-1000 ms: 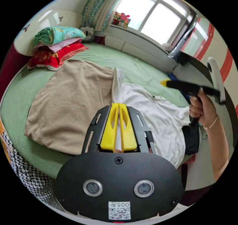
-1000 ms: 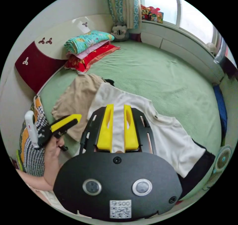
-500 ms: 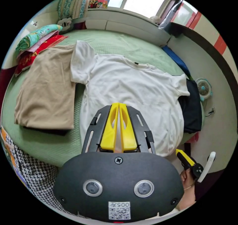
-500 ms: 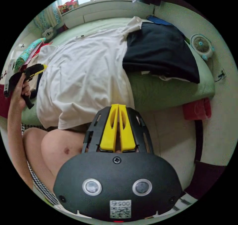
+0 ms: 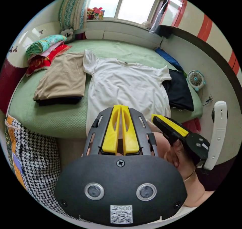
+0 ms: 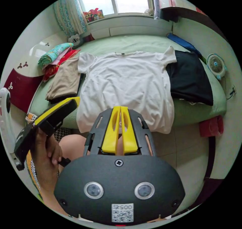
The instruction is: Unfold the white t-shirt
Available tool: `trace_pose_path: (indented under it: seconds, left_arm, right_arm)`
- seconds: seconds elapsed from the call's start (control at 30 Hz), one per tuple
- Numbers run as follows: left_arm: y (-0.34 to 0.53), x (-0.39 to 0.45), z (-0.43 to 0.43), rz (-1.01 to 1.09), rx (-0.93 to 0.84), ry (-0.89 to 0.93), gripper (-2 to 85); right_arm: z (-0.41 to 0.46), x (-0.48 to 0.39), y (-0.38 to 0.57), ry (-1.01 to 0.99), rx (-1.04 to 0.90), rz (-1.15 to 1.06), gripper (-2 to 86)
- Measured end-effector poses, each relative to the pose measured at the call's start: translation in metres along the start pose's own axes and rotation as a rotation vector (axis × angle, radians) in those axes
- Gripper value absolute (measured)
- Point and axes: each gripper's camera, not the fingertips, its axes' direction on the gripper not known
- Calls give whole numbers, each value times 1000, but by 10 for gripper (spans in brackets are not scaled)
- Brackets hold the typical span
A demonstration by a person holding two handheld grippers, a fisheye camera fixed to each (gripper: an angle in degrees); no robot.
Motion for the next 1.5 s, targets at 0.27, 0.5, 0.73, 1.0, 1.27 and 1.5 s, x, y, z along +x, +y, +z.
trace_pose_path:
  seconds: [0.27,0.5,0.73,1.0,1.27,1.5]
  left_arm:
    - [46,42,10,27,-30,-138,-7]
    - [56,51,14,-84,-44,-165,-5]
    - [66,77,16,-59,-72,-177,-2]
    - [74,103,19,-31,-107,-225,-2]
    - [83,110,15,-43,-99,-192,-2]
    - [85,114,16,-39,-103,-178,-2]
  right_arm:
    - [4,22,43,84,13,77,-10]
    - [7,19,59,137,15,18,-10]
    - [9,13,72,170,2,17,-10]
    - [7,-3,92,175,24,-25,-10]
    - [9,-8,99,163,12,-30,-9]
    - [12,-13,102,180,8,-46,-9]
